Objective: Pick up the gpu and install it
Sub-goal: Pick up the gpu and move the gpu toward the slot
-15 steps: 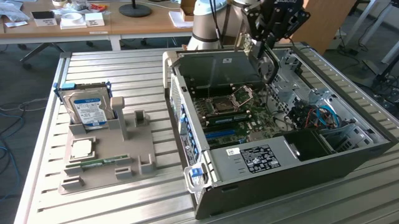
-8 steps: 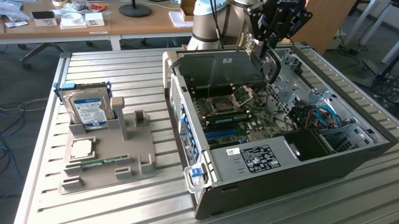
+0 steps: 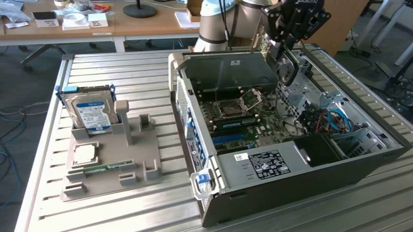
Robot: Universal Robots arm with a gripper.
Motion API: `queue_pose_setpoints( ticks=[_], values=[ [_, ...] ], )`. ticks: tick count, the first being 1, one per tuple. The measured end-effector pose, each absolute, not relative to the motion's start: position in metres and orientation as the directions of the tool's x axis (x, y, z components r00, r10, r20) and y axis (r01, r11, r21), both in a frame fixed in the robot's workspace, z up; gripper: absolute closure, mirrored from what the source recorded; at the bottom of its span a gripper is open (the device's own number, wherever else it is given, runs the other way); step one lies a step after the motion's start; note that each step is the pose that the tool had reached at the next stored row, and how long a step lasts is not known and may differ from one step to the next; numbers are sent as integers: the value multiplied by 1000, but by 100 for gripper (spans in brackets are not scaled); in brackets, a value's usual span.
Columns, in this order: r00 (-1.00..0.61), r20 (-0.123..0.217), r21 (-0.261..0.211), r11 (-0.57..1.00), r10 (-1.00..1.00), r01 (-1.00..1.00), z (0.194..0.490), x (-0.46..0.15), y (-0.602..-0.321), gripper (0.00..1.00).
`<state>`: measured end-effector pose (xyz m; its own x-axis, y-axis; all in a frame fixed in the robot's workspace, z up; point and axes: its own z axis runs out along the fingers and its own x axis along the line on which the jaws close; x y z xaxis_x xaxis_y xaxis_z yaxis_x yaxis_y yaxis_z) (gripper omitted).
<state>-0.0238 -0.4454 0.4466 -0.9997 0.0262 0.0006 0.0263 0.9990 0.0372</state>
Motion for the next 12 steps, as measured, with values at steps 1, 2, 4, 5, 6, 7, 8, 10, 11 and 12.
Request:
queue_pose_setpoints(
  ticks=[1, 2, 4, 5, 6, 7, 8, 10, 11, 12],
  values=[
    [-1000, 1, 37, 999, 26, 26, 447, -21, -445, 73],
    [-1000, 1, 37, 999, 26, 26, 447, -18, -445, 73],
    [-1000, 1, 38, 999, 26, 26, 447, -11, -445, 73],
    [-1000, 1, 38, 999, 26, 26, 447, -9, -445, 73],
    [-1000, 1, 38, 999, 26, 26, 447, -5, -445, 73],
    [-1000, 1, 38, 999, 26, 26, 447, -2, -445, 73],
    [-1000, 1, 38, 999, 26, 26, 446, 2, -445, 73],
    [-1000, 1, 38, 999, 26, 26, 446, 11, -445, 73],
    [-1000, 1, 38, 999, 26, 26, 447, 15, -445, 73],
    [-1000, 1, 38, 999, 26, 26, 447, 19, -445, 73]
  ],
)
